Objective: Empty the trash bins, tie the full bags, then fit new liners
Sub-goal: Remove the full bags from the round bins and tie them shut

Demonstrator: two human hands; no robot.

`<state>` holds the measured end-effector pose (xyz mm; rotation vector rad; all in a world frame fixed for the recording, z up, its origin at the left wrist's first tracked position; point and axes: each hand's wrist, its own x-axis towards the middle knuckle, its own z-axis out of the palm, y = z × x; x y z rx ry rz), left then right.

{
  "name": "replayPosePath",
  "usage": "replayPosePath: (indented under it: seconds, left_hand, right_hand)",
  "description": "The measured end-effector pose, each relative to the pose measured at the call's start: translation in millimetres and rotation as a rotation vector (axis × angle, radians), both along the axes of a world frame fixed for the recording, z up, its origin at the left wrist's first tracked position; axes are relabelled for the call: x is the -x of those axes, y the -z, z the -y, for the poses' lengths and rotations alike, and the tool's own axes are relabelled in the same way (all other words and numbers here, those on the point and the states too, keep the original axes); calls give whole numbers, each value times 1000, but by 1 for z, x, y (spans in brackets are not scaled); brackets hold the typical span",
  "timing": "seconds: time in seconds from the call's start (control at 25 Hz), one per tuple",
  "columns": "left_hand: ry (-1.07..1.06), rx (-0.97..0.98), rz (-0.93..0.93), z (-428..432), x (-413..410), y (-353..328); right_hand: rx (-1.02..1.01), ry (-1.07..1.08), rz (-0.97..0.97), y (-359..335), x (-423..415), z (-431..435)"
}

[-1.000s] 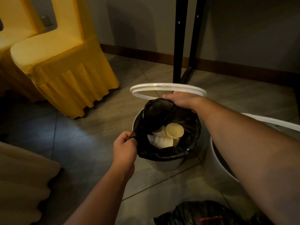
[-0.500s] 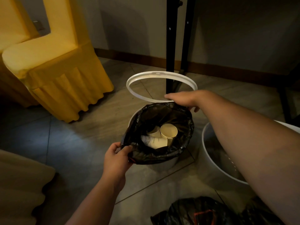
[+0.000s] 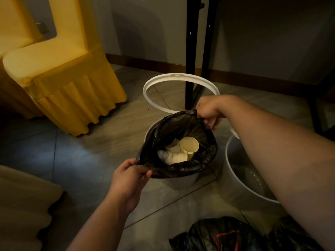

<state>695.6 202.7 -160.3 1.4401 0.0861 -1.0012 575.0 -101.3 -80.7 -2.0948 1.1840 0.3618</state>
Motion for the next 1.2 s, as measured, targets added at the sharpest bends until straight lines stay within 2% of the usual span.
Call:
replayPosePath:
  seconds: [0.08, 0.2, 0.32, 0.44, 0.68, 0.88, 1.08, 1.2]
  left_hand:
    - [-9, -22, 17, -1, -1, -3]
    - [109, -107, 126, -4, 7, -3]
    - [172, -107, 95, -6, 17, 0]
    - [135, -65, 70, -6, 17, -2]
    - [91, -25, 88, -10, 8, -11]
    - [54, -36, 130, -11, 2, -13]
    - [25, -90, 200, -10, -2, -17]
    - [27, -96, 215, -11, -4, -25]
  right_hand:
    - [-60, 58, 85, -2, -1, -3]
    - [-83, 41, 106, -1, 0, -2]
    - [-49, -41, -24, 5, 3, 0]
    - [-35, -91, -131, 10, 6, -3]
    - [-197, 70, 134, 4, 7, -2]
    - [-308, 62, 242, -4, 7, 0]
    - [-135, 51, 354, -1, 7, 7]
    - [-138, 97, 495, -3, 7, 9]
